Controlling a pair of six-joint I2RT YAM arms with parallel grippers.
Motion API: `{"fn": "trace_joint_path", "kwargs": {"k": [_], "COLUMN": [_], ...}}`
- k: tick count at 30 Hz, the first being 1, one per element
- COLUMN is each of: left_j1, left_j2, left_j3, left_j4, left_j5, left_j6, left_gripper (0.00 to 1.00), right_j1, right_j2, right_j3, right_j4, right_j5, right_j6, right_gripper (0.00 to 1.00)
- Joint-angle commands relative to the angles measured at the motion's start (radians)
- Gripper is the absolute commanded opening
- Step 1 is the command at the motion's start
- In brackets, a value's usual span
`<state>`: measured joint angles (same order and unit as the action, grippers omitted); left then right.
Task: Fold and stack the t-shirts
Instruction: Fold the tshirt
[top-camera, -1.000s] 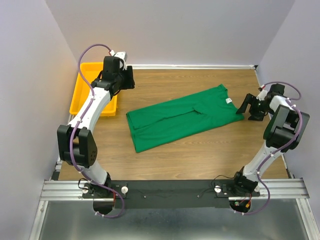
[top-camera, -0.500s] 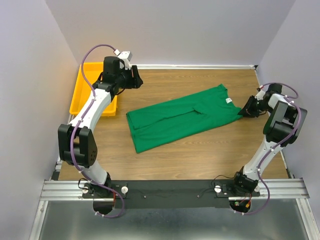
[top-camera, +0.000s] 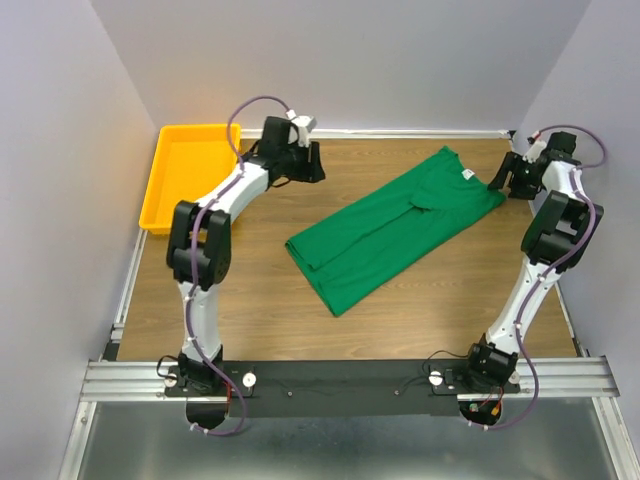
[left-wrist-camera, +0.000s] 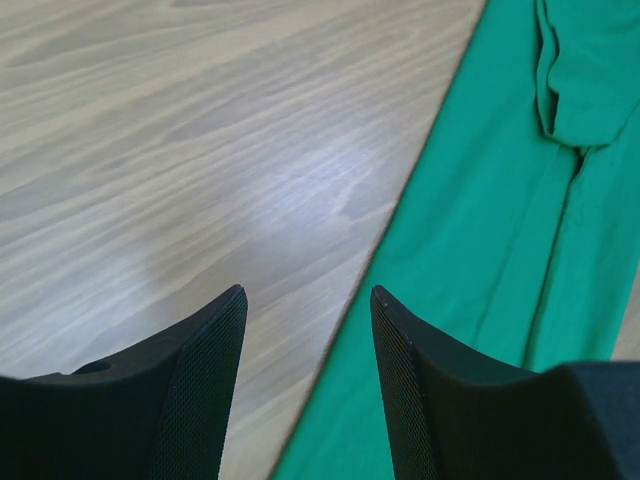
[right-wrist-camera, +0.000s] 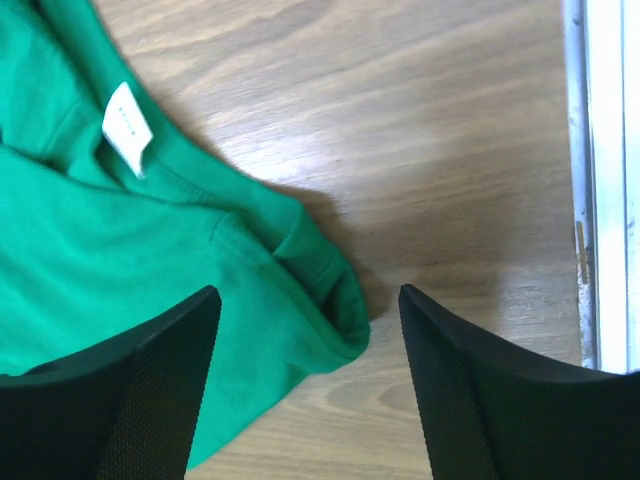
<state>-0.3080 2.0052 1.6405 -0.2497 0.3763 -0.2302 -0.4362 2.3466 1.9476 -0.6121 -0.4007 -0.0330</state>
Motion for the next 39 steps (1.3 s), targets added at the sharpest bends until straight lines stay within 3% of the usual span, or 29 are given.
{"fn": "trace_joint_path", "kwargs": {"k": [1,9,17,25,26,32,39], "left_j1": [-0.074,-0.155,-0.18,-0.194,-0.194,-0.183,-0.1], "left_j2": [0.139,0.429,0.533,0.561,0.554,0.514,0.396], "left_j3": [0.155,0.447,0.499,0.49,0.472,0.432,0.273], "left_j4": [-0.057,-0.134,-0.118,-0.118,-0.126,-0.146,-0.106], "left_j5": [0.013,0.087,0.164,0.259,0.259,0.149,0.026], "left_j6": [0.051,0.051,-0.003,-0.011,0.002,0.002,-0.06], "left_gripper": [0.6,0.6,0.58,0.38,0.24,0.0,0.0], "right_j1": [0.028,0.033,0.033,0.034,0.033,0.034,0.033], "right_j2": [-0.072,-0.332,-0.483,-0.535,-0.537,-0.54,-0.553], "right_j3": [-0.039,-0.396,-0.599,-0.653,-0.648,-0.644,-0.674], "right_j4": [-0.006,0.0,0.008,0.009,0.008,0.006,0.009], "right_j5": [-0.018,-0.058,-0.09,-0.102,-0.101,-0.104,-0.107], "right_j6": [-0.106,-0.218,-0.212,-0.2,-0.197,-0.2,-0.212], "right_gripper": [0.82,0.87,0.87,0.88,0.88,0.88,0.88]}}
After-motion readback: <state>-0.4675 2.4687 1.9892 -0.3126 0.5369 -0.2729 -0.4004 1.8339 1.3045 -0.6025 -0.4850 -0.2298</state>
